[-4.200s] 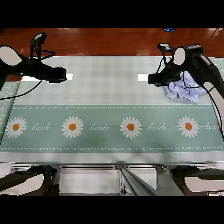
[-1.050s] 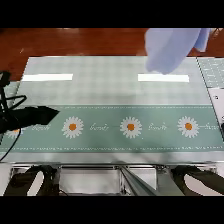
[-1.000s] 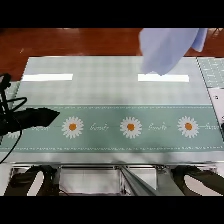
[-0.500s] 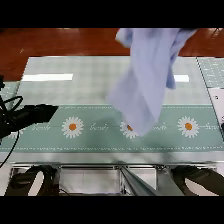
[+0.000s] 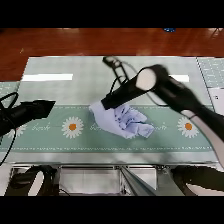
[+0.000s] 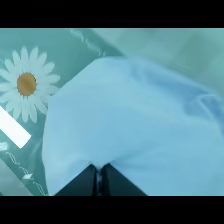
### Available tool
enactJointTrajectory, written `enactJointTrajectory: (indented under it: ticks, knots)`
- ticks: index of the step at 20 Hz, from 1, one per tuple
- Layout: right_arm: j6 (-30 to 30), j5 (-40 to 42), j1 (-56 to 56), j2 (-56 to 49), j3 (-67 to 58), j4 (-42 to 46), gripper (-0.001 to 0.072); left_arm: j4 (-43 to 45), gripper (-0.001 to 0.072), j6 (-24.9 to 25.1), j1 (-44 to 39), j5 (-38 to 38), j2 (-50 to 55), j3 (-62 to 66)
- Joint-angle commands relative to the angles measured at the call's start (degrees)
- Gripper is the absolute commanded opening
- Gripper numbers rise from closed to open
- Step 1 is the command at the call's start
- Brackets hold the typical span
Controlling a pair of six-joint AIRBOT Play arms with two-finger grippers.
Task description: Fold the shirts.
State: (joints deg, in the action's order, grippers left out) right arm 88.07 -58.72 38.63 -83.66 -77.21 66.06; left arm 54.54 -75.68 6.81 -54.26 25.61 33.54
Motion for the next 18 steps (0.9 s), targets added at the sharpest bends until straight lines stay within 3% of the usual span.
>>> enactJointTrajectory:
  ticks: [1,4,7,9,11,13,15,18]
  knots:
    - [2.6,6.8,2.7,-7.1,2.6,-6.7,0.0415,0.0,0.0506,0.0,0.0,-0.6,0.5,-0.1]
    - [1.5,2.8,-4.0,-5.0,-1.4,-7.1,0.0410,0.0,0.0506,0.0,0.0,-1.6,1.2,0.0]
    - [0.6,-1.7,-17.9,3.6,-4.2,-5.9,0.0409,-0.5,0.0506,0.0,0.0,-5.8,2.5,0.0]
    - [1.1,-6.4,-28.0,10.2,-3.4,0.2,0.0409,-1.9,0.0506,-1.9,0.0,-10.9,4.7,0.0]
    - [1.8,-9.6,-36.8,16.5,2.3,6.5,0.0408,-7.3,0.0506,-2.5,-0.1,-15.1,9.2,0.0]
    - [1.7,-9.9,-43.9,22.0,11.4,7.8,0.0408,-16.0,0.0507,1.2,-1.7,-17.5,15.3,0.0]
    - [0.9,-8.6,-49.5,27.4,22.3,6.8,0.0408,-19.4,0.0509,4.7,-8.2,-15.0,21.6,0.0]
    - [-1.2,-7.7,-53.5,33.3,34.4,4.4,0.0408,-19.4,0.0509,7.1,-20.8,-5.4,32.5,1.3]
